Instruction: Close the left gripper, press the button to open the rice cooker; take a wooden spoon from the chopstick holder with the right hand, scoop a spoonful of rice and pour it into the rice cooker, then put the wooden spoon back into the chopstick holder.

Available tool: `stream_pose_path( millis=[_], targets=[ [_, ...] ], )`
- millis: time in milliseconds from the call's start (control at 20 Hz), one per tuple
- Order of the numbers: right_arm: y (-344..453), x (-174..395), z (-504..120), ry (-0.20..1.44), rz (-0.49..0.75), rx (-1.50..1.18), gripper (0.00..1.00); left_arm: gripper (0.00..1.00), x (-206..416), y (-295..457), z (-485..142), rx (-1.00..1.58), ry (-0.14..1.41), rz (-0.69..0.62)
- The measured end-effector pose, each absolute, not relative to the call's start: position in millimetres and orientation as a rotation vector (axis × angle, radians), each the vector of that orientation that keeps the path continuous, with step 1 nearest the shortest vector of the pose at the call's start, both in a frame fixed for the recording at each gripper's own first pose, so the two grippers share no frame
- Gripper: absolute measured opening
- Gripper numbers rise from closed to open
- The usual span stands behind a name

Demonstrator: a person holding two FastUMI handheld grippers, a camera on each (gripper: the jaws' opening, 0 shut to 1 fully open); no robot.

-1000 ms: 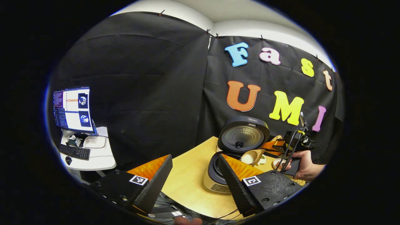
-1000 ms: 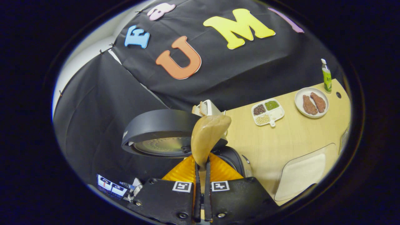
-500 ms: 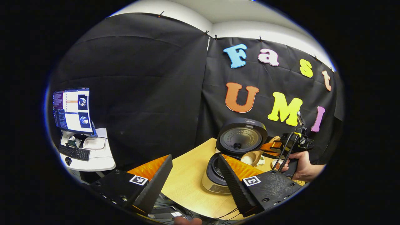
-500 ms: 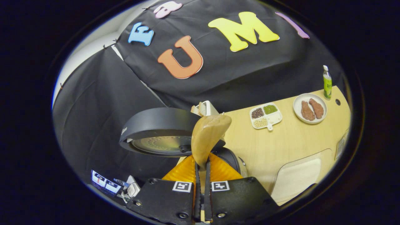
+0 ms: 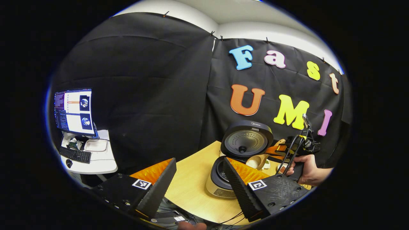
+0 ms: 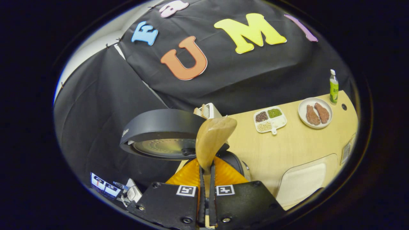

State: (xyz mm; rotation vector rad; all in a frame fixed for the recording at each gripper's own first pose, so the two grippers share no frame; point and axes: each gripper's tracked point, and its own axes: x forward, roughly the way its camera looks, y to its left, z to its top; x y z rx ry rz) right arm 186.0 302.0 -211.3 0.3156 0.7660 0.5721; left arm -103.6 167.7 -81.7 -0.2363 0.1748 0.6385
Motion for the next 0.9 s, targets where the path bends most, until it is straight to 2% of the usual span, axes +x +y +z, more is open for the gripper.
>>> stream_pose_path(
  millis=[500,900],
  targets=[
    [305,186,-220,0.746,0.55,0.176,0.1,0.95,-106,169,-85,-0.249,0.178,0.634],
    [306,184,-221,0.757,0.546,0.183,0.1,0.95,-113,175,-86,-0.259,0.178,0.645]
  ],
)
